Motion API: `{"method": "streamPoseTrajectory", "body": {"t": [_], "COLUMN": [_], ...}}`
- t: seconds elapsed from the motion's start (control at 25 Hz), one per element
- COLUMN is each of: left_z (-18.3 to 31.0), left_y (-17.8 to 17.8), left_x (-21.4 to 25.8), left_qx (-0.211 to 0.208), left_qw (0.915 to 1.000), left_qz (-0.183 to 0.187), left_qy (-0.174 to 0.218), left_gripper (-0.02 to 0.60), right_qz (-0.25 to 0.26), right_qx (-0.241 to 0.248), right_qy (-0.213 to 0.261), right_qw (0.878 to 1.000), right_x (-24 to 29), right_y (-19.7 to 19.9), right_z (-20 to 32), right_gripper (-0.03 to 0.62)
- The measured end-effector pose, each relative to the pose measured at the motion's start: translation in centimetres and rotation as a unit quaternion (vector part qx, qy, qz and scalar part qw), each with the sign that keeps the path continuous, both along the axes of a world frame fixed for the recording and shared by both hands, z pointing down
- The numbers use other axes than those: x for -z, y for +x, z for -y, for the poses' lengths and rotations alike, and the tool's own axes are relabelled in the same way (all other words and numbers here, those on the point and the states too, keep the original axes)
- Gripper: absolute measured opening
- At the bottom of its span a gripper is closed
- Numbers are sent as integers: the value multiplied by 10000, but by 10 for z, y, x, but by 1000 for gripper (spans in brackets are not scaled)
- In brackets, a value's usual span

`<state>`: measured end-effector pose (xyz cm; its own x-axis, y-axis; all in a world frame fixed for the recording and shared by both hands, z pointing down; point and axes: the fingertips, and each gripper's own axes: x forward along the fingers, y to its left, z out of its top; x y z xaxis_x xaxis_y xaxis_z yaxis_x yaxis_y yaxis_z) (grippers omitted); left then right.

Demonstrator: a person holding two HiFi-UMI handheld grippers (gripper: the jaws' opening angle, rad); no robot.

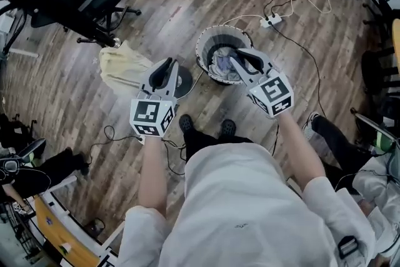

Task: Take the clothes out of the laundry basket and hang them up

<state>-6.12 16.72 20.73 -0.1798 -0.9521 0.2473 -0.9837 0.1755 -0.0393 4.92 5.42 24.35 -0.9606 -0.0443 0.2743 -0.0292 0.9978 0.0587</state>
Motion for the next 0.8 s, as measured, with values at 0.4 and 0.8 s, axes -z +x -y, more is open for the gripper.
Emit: {"method": "streamPoseTrajectory", "body": {"t": [0.4, 0.8], "left_z": [77, 165], "left_y": [40, 24], "left_x": [-46, -96], "left_qx": [-994, -1896], "left_qw": [9935, 9763], "left_qz": [-290, -596], "left_qy": [-464, -854], "left_gripper": [61, 61], "right_qz": [-358, -632], "right_qx": [-896, -1865], "right_qy": [-310, -674], "right_qw": [9948, 9781], "right_x": [-40, -75], "right_y": [47, 37], "right_z": [53, 110], "right_gripper": [81, 81]}}
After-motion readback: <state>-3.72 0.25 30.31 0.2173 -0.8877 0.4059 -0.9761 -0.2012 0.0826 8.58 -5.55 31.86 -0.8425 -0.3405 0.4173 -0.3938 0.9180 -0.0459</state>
